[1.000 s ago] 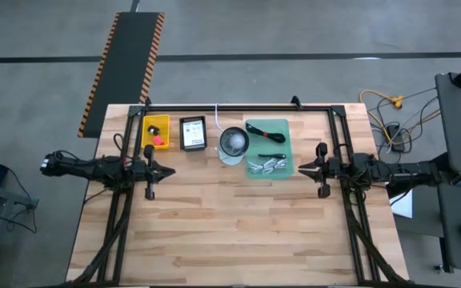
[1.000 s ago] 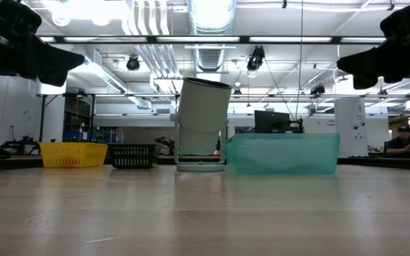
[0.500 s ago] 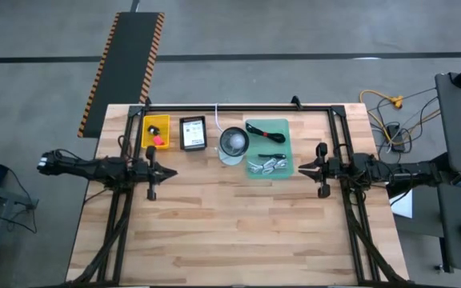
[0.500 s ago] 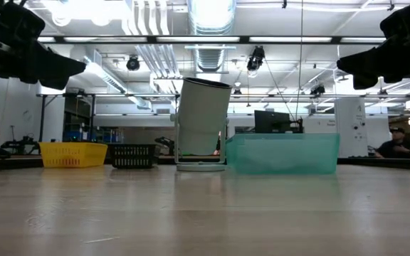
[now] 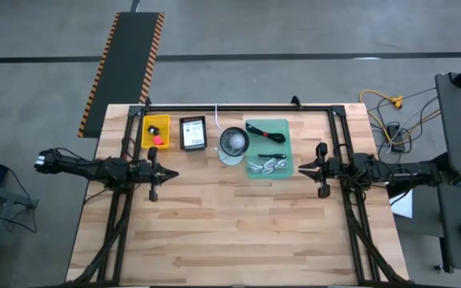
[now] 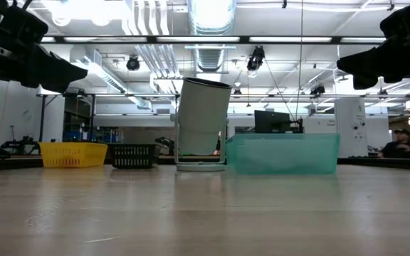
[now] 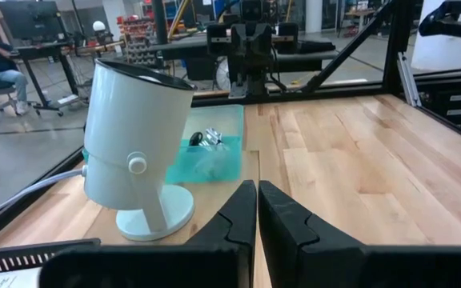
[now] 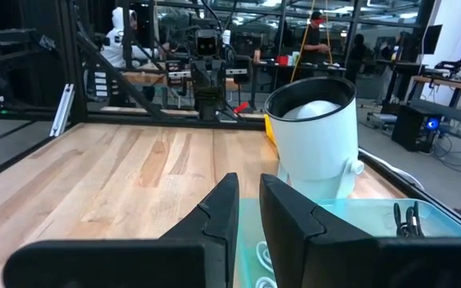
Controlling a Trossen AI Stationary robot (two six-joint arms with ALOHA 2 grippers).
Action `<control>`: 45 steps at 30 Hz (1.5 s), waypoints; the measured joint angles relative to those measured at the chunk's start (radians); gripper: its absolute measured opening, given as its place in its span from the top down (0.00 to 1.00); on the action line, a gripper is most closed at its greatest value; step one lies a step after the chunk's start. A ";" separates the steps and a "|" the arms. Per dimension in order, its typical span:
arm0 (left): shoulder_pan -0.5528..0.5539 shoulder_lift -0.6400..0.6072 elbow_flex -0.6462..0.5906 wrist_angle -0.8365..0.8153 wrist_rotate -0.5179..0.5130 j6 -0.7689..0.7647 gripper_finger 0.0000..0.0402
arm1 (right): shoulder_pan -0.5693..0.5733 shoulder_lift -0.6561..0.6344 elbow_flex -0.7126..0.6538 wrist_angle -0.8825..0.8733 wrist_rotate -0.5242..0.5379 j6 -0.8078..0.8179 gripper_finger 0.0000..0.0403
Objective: Pick and place items into bin
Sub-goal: Return to Home Position
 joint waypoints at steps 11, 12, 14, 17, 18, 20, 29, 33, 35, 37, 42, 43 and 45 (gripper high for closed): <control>0.000 0.032 0.000 0.004 0.000 0.000 1.00 | 0.000 0.000 0.000 0.000 0.000 -0.002 0.89; 0.000 0.035 0.000 0.005 0.000 0.000 1.00 | 0.000 0.000 0.000 0.000 0.000 -0.003 0.89; 0.000 0.039 0.000 0.005 0.001 0.000 1.00 | 0.000 0.000 0.000 0.000 0.000 -0.002 0.89; 0.000 0.045 0.000 0.005 0.001 0.000 1.00 | 0.000 0.000 0.000 0.000 0.000 -0.004 0.89; 0.000 0.048 0.000 0.005 0.001 0.000 1.00 | 0.000 0.000 0.000 0.000 0.000 -0.004 0.89; 0.000 0.050 0.000 0.005 0.001 0.000 1.00 | 0.000 0.000 0.000 0.000 0.000 0.000 0.89; 0.000 0.051 0.000 0.006 0.001 0.000 1.00 | 0.000 0.000 0.000 0.000 0.000 -0.002 0.89; 0.000 0.054 0.000 0.005 0.001 0.000 1.00 | 0.000 0.000 0.000 0.000 0.000 -0.002 0.89; 0.000 0.054 0.000 0.005 0.001 0.000 1.00 | 0.000 0.000 0.000 0.000 0.000 -0.004 0.89; 0.000 0.052 0.000 0.005 0.002 0.000 1.00 | 0.000 0.000 0.000 0.000 0.000 -0.003 0.89; 0.000 0.054 0.000 0.005 0.002 0.000 1.00 | 0.000 0.000 0.000 0.000 0.000 0.000 0.89; 0.000 0.054 0.000 0.006 0.002 0.000 1.00 | 0.000 0.000 0.000 0.000 0.000 0.000 0.89; 0.000 0.053 0.000 0.005 0.002 0.000 1.00 | 0.000 0.000 0.000 0.000 0.000 0.001 0.89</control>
